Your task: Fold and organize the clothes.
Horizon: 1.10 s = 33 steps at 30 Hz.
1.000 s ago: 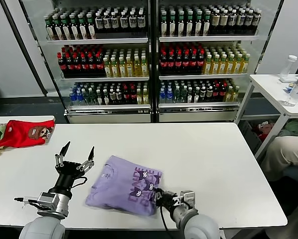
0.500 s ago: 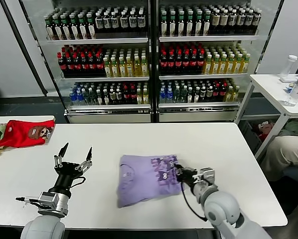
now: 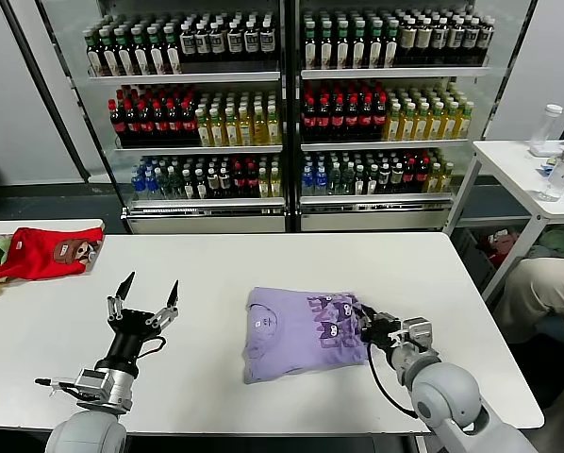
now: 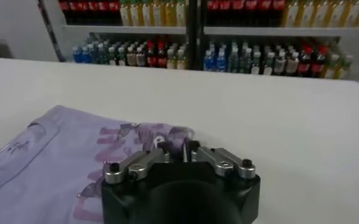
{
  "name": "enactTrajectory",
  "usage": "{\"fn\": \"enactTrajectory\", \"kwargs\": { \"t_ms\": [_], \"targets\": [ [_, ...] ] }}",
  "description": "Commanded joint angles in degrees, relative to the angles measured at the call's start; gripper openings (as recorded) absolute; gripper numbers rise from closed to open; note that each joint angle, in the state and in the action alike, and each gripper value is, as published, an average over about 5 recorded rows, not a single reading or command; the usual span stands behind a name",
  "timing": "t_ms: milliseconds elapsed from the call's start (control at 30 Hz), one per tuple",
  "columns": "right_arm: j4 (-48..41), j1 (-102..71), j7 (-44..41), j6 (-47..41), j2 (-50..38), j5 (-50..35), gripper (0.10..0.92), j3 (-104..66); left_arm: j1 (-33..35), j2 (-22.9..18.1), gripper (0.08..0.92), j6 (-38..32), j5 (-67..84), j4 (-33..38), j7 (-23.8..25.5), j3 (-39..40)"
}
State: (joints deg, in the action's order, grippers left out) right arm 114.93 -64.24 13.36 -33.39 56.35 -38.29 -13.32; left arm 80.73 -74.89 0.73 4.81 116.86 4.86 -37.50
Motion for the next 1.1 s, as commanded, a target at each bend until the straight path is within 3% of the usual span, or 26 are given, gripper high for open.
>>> {"fn": "enactTrajectory", "kwargs": {
  "t_ms": [33,600,1100],
  "targets": [
    [6.89,-4.81,-0.59,0.34,-1.13,12.68,0.333,-7.68,-0.29,-0.72,0.823,-1.96,0.43,-0.97,1.91,-0.01],
    [2.11,-5.79,-4.68,13.63,1.83,25.75,0.8,-14.99,-1.46,-0.39,0.823,-5.78,0.88,-3.19,5.09,0.5],
    [-2.35,-4.77,-4.7,15.85,1.08,28.44,0.823,-16.13,-4.96,-1.46,0.823,-4.35,-0.33,-5.88,3.32,1.89]
  ]
}}
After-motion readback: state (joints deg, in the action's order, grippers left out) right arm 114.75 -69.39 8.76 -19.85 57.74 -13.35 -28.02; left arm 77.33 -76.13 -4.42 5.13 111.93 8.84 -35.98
